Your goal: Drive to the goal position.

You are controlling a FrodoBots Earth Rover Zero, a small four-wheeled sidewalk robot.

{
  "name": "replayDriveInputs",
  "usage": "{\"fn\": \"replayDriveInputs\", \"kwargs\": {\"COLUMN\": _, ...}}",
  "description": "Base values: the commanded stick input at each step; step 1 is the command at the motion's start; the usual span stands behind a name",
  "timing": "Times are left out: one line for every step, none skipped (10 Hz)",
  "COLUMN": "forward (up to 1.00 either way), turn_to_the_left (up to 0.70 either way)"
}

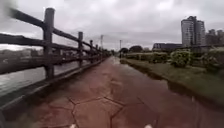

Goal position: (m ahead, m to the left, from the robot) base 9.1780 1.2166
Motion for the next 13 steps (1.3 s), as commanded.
{"fn": "replayDriveInputs", "kwargs": {"forward": 0.85, "turn_to_the_left": 0.01}}
{"fn": "replayDriveInputs", "kwargs": {"forward": 0.85, "turn_to_the_left": 0.01}}
{"fn": "replayDriveInputs", "kwargs": {"forward": 0.85, "turn_to_the_left": 0.01}}
{"fn": "replayDriveInputs", "kwargs": {"forward": 0.85, "turn_to_the_left": 0.01}}
{"fn": "replayDriveInputs", "kwargs": {"forward": 0.85, "turn_to_the_left": 0.01}}
{"fn": "replayDriveInputs", "kwargs": {"forward": 0.85, "turn_to_the_left": 0.01}}
{"fn": "replayDriveInputs", "kwargs": {"forward": 0.85, "turn_to_the_left": 0.01}}
{"fn": "replayDriveInputs", "kwargs": {"forward": 0.85, "turn_to_the_left": 0.01}}
{"fn": "replayDriveInputs", "kwargs": {"forward": 0.85, "turn_to_the_left": 0.01}}
{"fn": "replayDriveInputs", "kwargs": {"forward": 0.85, "turn_to_the_left": 0.01}}
{"fn": "replayDriveInputs", "kwargs": {"forward": 0.85, "turn_to_the_left": 0.01}}
{"fn": "replayDriveInputs", "kwargs": {"forward": 0.85, "turn_to_the_left": 0.01}}
{"fn": "replayDriveInputs", "kwargs": {"forward": 0.85, "turn_to_the_left": 0.01}}
